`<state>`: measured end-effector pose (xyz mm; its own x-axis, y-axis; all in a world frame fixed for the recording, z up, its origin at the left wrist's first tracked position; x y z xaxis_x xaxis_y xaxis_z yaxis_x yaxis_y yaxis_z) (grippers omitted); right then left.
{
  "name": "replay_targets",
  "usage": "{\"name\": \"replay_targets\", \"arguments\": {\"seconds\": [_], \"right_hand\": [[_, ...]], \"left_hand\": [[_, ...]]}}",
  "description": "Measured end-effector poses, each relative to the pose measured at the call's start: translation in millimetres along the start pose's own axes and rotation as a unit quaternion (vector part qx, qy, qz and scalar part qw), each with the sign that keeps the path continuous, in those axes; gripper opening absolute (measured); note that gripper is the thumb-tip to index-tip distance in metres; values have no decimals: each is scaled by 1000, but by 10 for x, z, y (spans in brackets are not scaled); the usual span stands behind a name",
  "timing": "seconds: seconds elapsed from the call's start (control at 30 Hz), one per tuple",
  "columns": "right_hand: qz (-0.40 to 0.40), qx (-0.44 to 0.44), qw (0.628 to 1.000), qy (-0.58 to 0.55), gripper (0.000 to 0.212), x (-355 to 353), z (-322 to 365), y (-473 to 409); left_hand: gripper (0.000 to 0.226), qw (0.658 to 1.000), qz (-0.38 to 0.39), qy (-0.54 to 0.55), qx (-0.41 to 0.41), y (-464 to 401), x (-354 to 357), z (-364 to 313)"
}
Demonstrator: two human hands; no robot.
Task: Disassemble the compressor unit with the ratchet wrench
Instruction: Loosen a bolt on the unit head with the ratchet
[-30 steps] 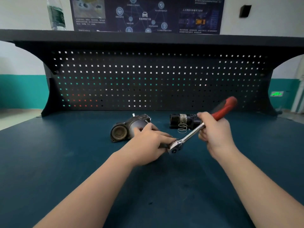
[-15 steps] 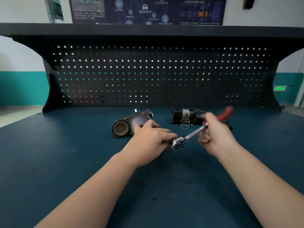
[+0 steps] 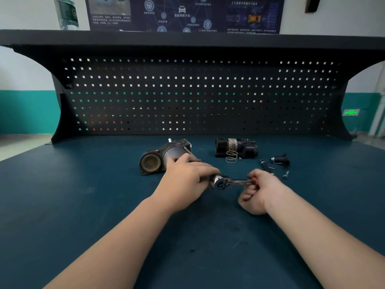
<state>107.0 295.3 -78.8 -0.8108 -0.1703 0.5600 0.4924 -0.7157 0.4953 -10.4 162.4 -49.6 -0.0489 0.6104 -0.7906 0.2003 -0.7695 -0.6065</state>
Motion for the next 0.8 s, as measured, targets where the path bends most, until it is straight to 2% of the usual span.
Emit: {"name": "replay_targets", "arguments": {"seconds": [0.1, 0.2, 0.27, 0.3, 0.37, 0.4, 0.47, 0.5, 0.53, 0.57, 0.6, 0.67, 0.73, 0.8], "right_hand": [[40, -138, 990, -9, 34, 107, 179, 19], [147, -341, 927, 57, 29, 263, 402, 215], [187, -421, 880, 117, 24, 330, 405, 342], [181, -436, 872, 129, 24, 335, 395, 346], [124, -392, 904, 116, 26, 279, 373, 248], [86, -327, 935, 102, 27, 223, 342, 168], [30, -138, 987, 76, 29, 82, 188, 21], [24, -58, 996, 59, 30, 32, 102, -9], [27, -15, 999, 44, 31, 12, 40, -24], [31, -12, 999, 31, 31, 14, 22, -37], [38, -44, 998, 22, 32, 32, 52, -37], [77, -170, 982, 15, 35, 123, 205, 44], [156, -332, 928, 66, 34, 237, 380, 215], [215, -440, 857, 160, 27, 321, 417, 402]], "left_hand": [[34, 1000, 18, -14, 15, 3, -20, 2], [30, 1000, 19, 3, 11, 0, -16, 9], [30, 1000, 1, 25, -2, 3, -5, 13], [30, 999, -7, 30, -8, 5, 2, 13], [29, 999, -20, 31, -18, 3, 15, 10], [29, 999, -26, 32, -21, 0, 22, 9], [27, 998, -35, 34, -28, -4, 36, 5], [27, 998, -37, 32, -29, -2, 37, 1], [27, 999, -37, 28, -28, 3, 33, -1], [29, 999, -31, 21, -24, 11, 22, 0], [32, 1000, -19, 8, -14, 18, 7, -2], [37, 1000, 9, -19, 16, 27, -22, -5], [33, 999, 22, -7, 23, 24, -38, 0], [27, 1000, 15, 23, 7, 18, -37, 7]]}}
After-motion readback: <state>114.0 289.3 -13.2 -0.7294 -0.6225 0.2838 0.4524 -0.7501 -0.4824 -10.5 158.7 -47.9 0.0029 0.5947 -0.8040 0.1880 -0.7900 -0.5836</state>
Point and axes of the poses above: each hand's wrist, its own y-axis away from the middle knuckle, its own x-axis out of the palm, z = x × y, the point moved 3 cm from there along -y, towards the middle knuckle, and after that the axes turned 5 degrees about -y, right-handed, at the moved point
